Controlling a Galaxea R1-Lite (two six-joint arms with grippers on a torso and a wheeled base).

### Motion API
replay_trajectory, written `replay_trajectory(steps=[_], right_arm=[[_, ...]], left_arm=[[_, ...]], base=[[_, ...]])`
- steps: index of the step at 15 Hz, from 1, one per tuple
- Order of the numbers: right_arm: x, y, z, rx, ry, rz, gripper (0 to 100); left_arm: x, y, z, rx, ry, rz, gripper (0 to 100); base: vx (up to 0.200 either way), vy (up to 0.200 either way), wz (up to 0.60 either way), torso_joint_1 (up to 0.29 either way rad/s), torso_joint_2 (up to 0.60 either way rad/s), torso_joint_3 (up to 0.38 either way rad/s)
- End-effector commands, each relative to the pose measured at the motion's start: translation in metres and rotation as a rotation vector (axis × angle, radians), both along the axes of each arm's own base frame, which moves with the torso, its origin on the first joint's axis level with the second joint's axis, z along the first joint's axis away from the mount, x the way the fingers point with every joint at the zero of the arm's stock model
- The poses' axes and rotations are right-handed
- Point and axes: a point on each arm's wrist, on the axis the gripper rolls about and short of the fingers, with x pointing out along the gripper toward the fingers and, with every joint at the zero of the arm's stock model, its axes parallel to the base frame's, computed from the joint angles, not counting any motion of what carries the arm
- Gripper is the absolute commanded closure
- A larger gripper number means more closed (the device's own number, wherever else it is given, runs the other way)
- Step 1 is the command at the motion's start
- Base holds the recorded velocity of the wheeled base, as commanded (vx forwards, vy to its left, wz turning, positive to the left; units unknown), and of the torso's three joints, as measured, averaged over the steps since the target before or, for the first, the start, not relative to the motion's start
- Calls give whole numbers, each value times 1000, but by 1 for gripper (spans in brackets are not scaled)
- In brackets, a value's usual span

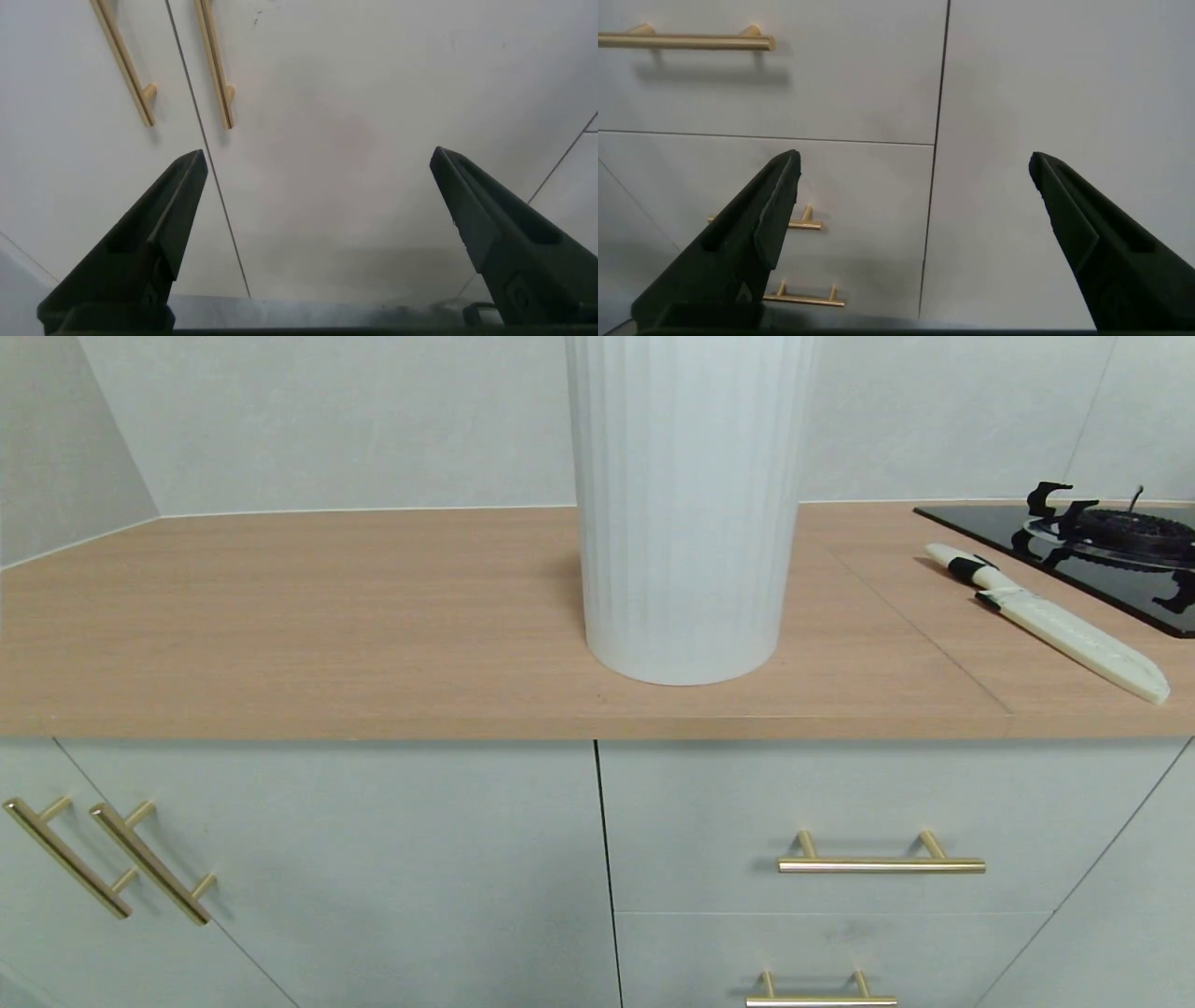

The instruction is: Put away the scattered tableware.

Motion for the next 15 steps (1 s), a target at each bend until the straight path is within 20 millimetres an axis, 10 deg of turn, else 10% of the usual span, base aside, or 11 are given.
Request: replay_trajectory(steps=[1,15], right_arm=[[0,0,0,0,1,1,0],[0,0,0,0,1,1,0]], left_arm=[[0,0,0,0,0,1,0],[0,0,0,0,-1,1,0]], base=[[0,0,0,0,0,0],[0,0,0,80,-274,-192]])
